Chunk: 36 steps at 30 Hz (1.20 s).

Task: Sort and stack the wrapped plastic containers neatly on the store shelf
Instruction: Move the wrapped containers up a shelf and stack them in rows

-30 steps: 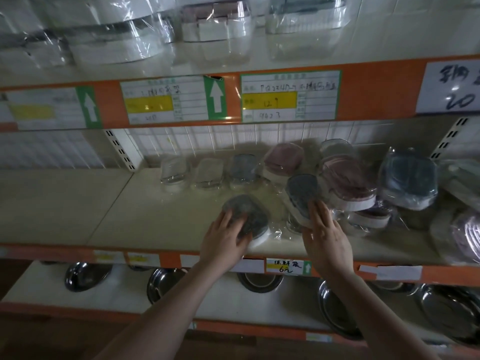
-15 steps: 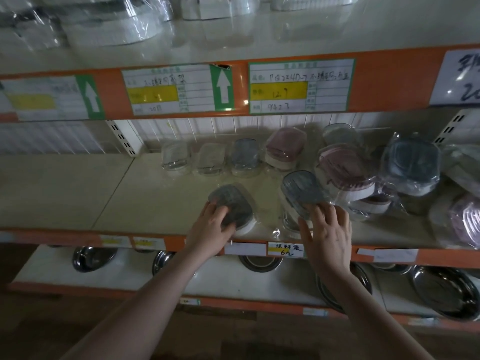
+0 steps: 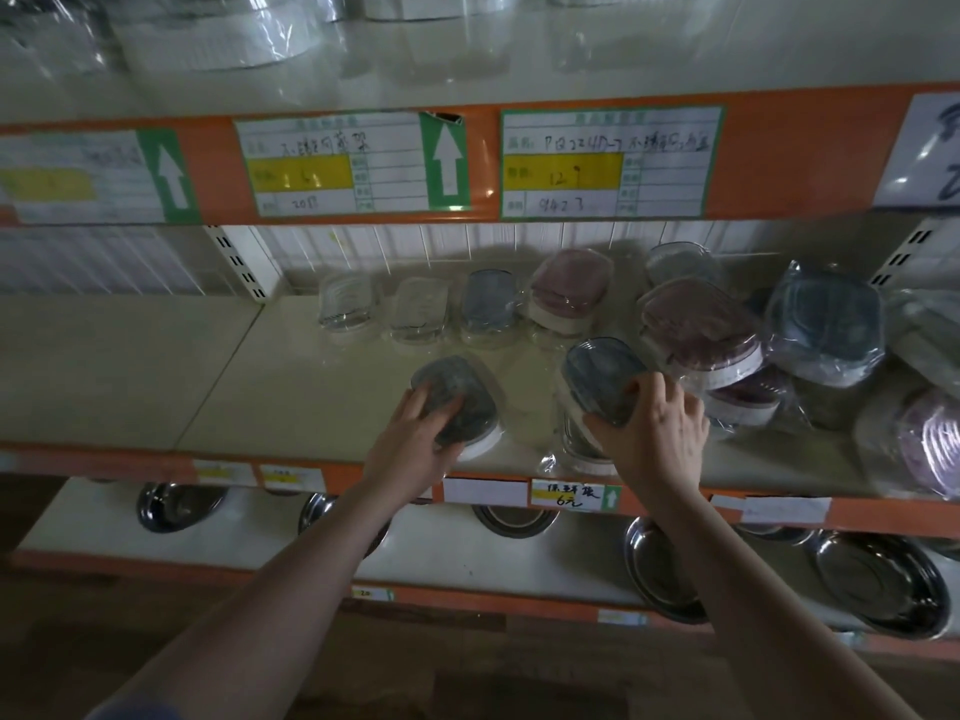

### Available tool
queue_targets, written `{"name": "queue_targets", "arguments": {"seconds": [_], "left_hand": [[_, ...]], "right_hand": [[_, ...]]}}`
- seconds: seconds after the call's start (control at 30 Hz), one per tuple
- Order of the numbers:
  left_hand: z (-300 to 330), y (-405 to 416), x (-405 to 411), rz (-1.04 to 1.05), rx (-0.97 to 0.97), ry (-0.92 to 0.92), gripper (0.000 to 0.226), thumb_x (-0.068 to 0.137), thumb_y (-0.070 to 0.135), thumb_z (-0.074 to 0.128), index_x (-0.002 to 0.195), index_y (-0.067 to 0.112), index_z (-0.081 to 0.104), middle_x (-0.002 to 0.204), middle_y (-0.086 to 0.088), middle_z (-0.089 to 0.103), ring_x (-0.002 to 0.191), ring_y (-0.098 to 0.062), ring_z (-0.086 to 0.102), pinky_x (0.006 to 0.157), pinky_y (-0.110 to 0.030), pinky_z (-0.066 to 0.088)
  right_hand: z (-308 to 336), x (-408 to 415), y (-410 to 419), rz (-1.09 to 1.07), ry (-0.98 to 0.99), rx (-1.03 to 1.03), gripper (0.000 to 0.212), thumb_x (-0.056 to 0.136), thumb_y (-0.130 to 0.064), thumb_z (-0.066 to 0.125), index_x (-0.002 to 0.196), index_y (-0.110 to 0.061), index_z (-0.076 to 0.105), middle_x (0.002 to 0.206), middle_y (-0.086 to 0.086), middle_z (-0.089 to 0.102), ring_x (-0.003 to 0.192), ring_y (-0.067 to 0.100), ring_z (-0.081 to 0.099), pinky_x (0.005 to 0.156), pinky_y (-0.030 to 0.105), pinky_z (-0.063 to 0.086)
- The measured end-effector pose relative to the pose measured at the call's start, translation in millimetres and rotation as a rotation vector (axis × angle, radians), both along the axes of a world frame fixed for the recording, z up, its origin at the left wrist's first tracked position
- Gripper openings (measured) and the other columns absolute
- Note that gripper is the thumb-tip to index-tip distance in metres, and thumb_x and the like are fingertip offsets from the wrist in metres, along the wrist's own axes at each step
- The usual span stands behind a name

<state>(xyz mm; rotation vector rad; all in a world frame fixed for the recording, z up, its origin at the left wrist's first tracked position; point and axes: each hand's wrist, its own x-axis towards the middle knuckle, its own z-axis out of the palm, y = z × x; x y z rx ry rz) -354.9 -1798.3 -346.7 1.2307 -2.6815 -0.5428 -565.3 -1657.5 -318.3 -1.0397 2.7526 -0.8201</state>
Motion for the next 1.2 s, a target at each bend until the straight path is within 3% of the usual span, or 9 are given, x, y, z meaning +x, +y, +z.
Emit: {"name": "queue_targets", "arguments": {"seconds": [0.17,0.27,0.37,0.43,0.57,0.7,0.83,0.97,1.2], "left_hand": [[8.4,-17.8,9.6,-0.017,0.136,-0.039,0.063,0.087,0.019,0.067,0.143,0.024,0.04,0.158,-0.009,0.014,0.145,-0.027,0.016,0.113,-0.039,0.028],[16.2,-19.6,14.2,0.052,0.255,0.016,0.045,0.083,0.011,0.067,0.126,0.015,0.055,0.155,-0.002,0.021,0.139,-0.019,0.03,0.101,-0.025,0.032],[15.6,-12.5,2.9,0.204,0.274,0.142,0.027,0.077,0.033,0.06,0.1,0.021,0.056,0.136,0.006,0.041,0.122,-0.017,0.046,0.087,-0.025,0.036],[11.4,-6.0,-10.7,0.313,0.187,0.207,0.032,0.077,0.045,0.065,0.091,0.018,0.055,0.112,0.002,0.048,0.104,-0.021,0.053,0.079,-0.029,0.04],[5.5,2.9,-38.0,0.487,0.068,0.211,0.081,0.067,0.06,0.073,0.122,0.007,0.047,0.128,-0.013,0.042,0.113,-0.034,0.049,0.092,-0.041,0.044],[5.7,2.0,-51.7,0.603,0.092,-0.006,0.123,0.058,0.081,0.061,0.147,0.01,0.016,0.145,-0.022,0.025,0.131,-0.039,0.033,0.106,-0.046,0.033],[9.7,0.4,-55.1,0.644,0.139,-0.058,0.119,0.059,0.075,0.068,0.145,0.011,0.015,0.132,-0.019,0.038,0.118,-0.038,0.044,0.096,-0.045,0.041],[18.2,6.6,-44.0,0.499,0.061,-0.043,0.104,0.066,0.061,0.072,0.145,0.017,0.021,0.13,-0.016,0.04,0.116,-0.036,0.045,0.094,-0.042,0.04],[42.5,19.8,-15.5,0.403,0.003,0.03,0.095,0.067,0.05,0.073,0.144,0.022,0.025,0.128,-0.013,0.043,0.115,-0.033,0.046,0.093,-0.04,0.042]], "right_hand": [[8.5,-6.3,12.8,0.05,-0.08,0.029,0.084,0.065,-0.039,0.078,0.136,-0.017,0.039,0.128,0.016,0.043,0.117,0.039,0.039,0.1,0.044,0.032],[9.7,-10.8,20.7,0.097,-0.178,0.004,0.083,0.064,-0.03,0.079,0.137,-0.019,0.04,0.125,0.017,0.039,0.118,0.04,0.038,0.1,0.045,0.033],[7.8,-12.3,22.0,0.129,-0.202,-0.009,0.083,0.064,-0.026,0.079,0.137,-0.02,0.041,0.124,0.018,0.038,0.118,0.041,0.039,0.099,0.045,0.035],[4.6,-11.3,20.7,0.158,-0.188,-0.021,0.081,0.064,-0.025,0.079,0.136,-0.021,0.043,0.126,0.017,0.039,0.118,0.04,0.039,0.098,0.045,0.035],[-5.5,-10.1,20.8,0.172,-0.146,-0.043,0.083,0.063,-0.034,0.081,0.137,-0.027,0.044,0.127,0.015,0.043,0.116,0.038,0.041,0.099,0.047,0.037],[-8.8,-9.3,22.0,0.146,-0.111,-0.066,0.086,0.06,-0.045,0.081,0.136,-0.025,0.045,0.124,0.015,0.047,0.115,0.037,0.044,0.097,0.047,0.039],[-5.0,-9.7,21.4,0.134,-0.12,-0.079,0.089,0.061,-0.042,0.08,0.138,-0.02,0.041,0.123,0.013,0.047,0.115,0.035,0.043,0.098,0.044,0.035],[0.4,-9.3,22.1,0.142,-0.118,-0.057,0.087,0.066,-0.039,0.078,0.141,-0.022,0.037,0.126,0.014,0.045,0.116,0.034,0.041,0.099,0.043,0.034],[13.3,10.0,27.1,0.111,-0.091,-0.033,0.075,0.068,-0.043,0.074,0.135,-0.024,0.047,0.12,0.016,0.048,0.109,0.038,0.044,0.093,0.044,0.038]]}}
